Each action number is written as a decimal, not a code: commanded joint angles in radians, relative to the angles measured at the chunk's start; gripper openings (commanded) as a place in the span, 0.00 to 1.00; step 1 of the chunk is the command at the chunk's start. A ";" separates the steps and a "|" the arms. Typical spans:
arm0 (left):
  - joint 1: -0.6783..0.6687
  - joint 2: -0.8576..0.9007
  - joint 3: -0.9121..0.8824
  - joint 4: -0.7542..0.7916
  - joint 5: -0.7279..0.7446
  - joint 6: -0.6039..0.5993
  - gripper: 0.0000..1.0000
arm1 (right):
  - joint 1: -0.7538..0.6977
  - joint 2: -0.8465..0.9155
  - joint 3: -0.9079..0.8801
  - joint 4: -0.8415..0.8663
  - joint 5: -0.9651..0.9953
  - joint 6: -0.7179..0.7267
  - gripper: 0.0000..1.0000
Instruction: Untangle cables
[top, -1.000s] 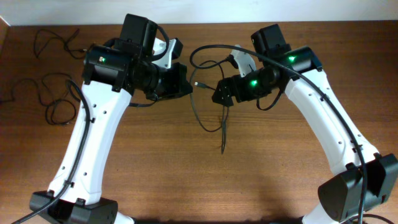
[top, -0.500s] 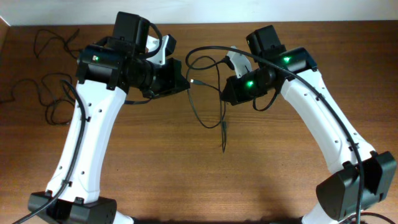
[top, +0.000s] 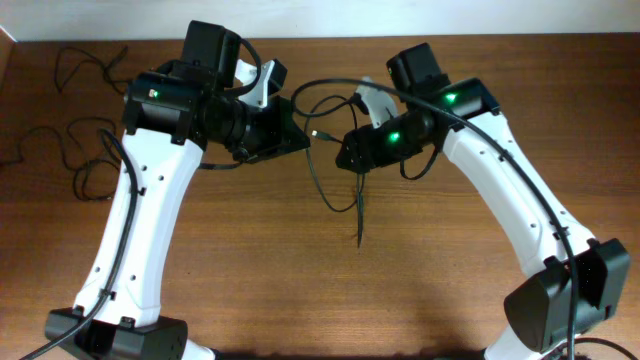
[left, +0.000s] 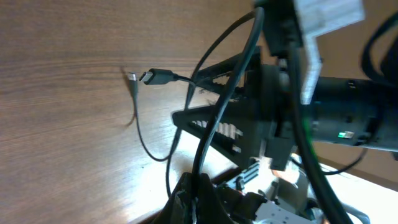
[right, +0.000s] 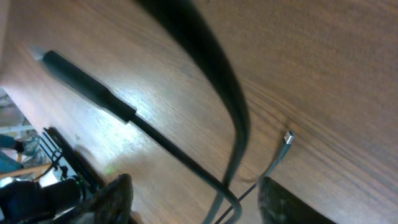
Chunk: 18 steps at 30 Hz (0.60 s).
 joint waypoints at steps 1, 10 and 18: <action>0.005 0.001 0.001 0.007 0.044 -0.002 0.00 | 0.027 0.017 0.007 0.003 0.079 -0.010 0.44; 0.011 0.001 0.001 0.005 0.002 -0.002 0.00 | 0.026 0.005 0.011 0.014 0.109 0.057 0.04; 0.011 0.001 0.000 0.014 -0.302 -0.062 0.00 | 0.006 -0.103 0.030 -0.013 -0.077 0.114 0.04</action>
